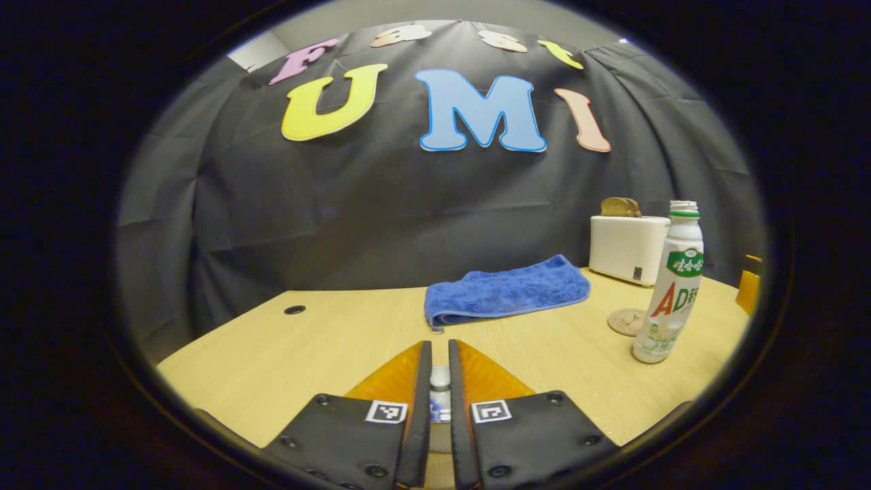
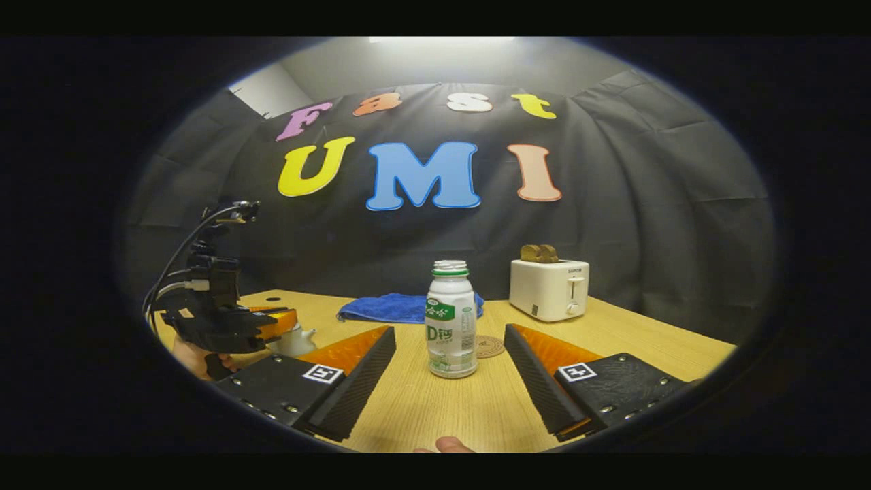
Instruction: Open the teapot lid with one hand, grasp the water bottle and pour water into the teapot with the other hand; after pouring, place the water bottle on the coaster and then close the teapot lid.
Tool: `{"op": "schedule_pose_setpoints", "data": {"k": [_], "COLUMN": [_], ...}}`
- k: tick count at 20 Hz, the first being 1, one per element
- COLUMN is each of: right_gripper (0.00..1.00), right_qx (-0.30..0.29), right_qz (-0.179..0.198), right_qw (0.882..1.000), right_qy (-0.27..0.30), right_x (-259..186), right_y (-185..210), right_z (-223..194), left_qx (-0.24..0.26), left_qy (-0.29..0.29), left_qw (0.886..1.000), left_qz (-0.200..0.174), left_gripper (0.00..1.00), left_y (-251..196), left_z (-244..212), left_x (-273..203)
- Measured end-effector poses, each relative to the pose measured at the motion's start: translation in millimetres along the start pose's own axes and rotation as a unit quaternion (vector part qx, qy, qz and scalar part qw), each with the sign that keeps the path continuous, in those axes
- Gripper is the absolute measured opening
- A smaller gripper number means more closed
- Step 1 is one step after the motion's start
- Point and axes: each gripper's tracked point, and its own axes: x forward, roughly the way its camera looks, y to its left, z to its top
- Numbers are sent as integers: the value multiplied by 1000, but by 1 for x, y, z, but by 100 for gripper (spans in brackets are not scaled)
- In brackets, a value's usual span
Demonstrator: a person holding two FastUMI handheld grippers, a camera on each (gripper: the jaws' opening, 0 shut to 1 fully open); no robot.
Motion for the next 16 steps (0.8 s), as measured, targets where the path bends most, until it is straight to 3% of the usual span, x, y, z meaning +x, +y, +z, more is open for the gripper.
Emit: {"op": "schedule_pose_setpoints", "data": {"k": [2,7,13,14,16], "right_gripper": [99,99,99,99,99], "right_qx": [7,0,-5,-14,-29], "right_qz": [3,1,-4,-9,-20], "right_qw": [1000,1000,1000,1000,999], "right_qy": [6,10,16,19,24], "right_x": [2,7,24,30,42], "right_y": [1,0,-5,-7,-7], "right_z": [-5,-6,-6,-7,-9], "left_qx": [-12,-27,-5,-8,-20], "left_qy": [-3,-22,-98,-108,-122], "left_qw": [1000,999,995,994,992], "left_qz": [-5,-10,2,2,3], "left_gripper": [17,18,17,13,17], "left_y": [0,6,11,12,14], "left_z": [-1,17,49,49,51], "left_x": [1,-12,-83,-93,-106]}}
